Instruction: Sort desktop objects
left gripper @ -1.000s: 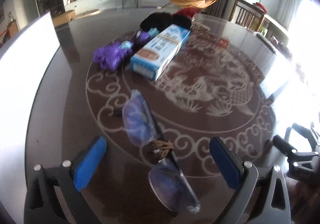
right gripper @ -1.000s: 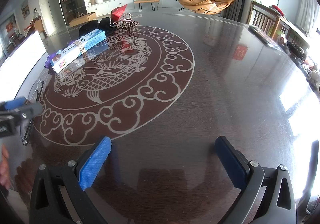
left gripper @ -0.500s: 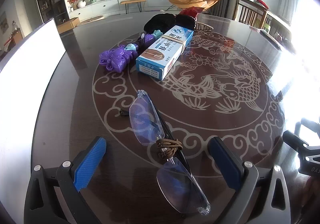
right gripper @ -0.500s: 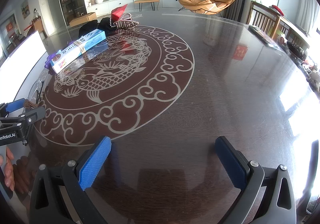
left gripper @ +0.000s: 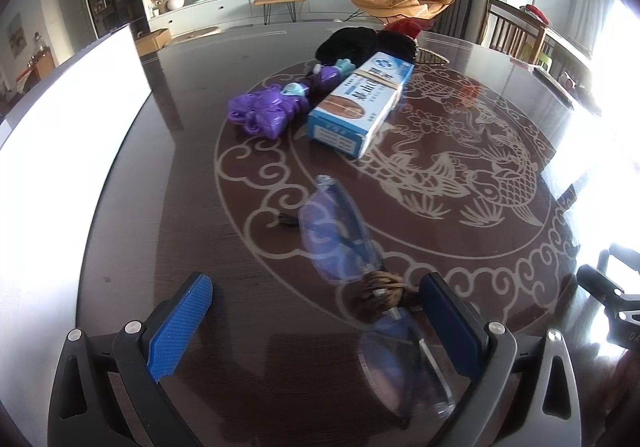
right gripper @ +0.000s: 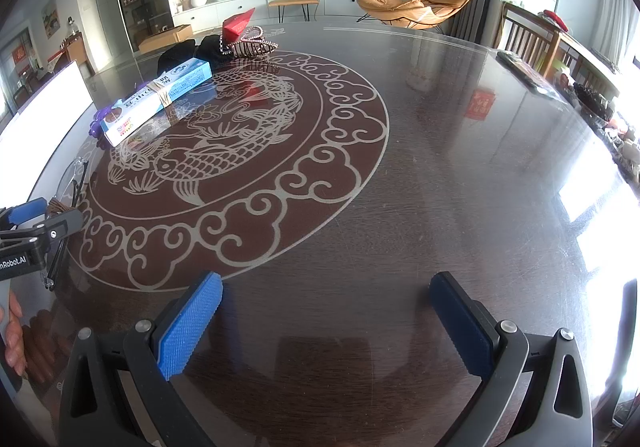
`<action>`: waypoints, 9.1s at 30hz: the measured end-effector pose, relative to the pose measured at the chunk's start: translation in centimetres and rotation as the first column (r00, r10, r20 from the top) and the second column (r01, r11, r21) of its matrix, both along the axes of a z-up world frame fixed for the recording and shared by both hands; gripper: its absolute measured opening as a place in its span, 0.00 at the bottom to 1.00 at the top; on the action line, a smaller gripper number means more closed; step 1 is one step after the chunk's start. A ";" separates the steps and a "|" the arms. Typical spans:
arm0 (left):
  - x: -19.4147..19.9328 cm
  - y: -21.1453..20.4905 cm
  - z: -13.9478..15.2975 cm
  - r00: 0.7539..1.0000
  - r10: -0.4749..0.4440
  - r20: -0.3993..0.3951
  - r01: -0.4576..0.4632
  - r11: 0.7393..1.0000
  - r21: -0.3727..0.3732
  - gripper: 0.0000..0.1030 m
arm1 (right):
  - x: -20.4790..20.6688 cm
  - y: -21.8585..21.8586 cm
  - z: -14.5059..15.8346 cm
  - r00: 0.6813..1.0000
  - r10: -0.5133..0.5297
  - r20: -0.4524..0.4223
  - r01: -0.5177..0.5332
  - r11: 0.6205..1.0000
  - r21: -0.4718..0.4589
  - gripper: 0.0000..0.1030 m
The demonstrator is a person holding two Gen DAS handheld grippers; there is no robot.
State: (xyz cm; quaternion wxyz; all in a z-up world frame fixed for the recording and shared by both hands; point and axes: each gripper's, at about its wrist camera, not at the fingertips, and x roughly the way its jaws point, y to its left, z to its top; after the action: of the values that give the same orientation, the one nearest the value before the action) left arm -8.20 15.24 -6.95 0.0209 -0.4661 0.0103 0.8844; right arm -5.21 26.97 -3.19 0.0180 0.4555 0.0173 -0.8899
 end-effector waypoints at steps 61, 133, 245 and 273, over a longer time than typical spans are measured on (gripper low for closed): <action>0.8 -3.1 0.6 0.998 0.060 -0.007 -0.060 0.998 -0.001 1.00 | -3.9 -2.1 0.9 0.990 0.114 0.079 -0.104 0.988 -0.114 1.00; 3.0 -0.8 2.0 0.993 -0.108 -0.044 0.110 0.993 0.045 0.21 | 1.7 0.6 1.1 0.981 0.191 0.035 -0.182 0.967 -0.176 0.99; -7.5 -2.4 -0.6 0.987 -0.123 0.102 0.125 0.992 -0.017 1.00 | 0.4 -0.3 0.0 0.978 0.207 0.002 -0.207 0.978 -0.004 1.00; -16.3 -1.1 0.4 0.995 -0.098 0.007 0.098 0.995 -0.009 0.67 | 0.3 -0.3 0.0 0.978 0.207 0.002 -0.207 0.978 -0.004 1.00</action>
State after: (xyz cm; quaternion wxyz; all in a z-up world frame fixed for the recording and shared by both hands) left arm -24.45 14.15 -6.54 0.0622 -0.4683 0.0371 0.8806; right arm -4.87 26.72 -3.19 0.1115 0.4523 0.0629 -0.8826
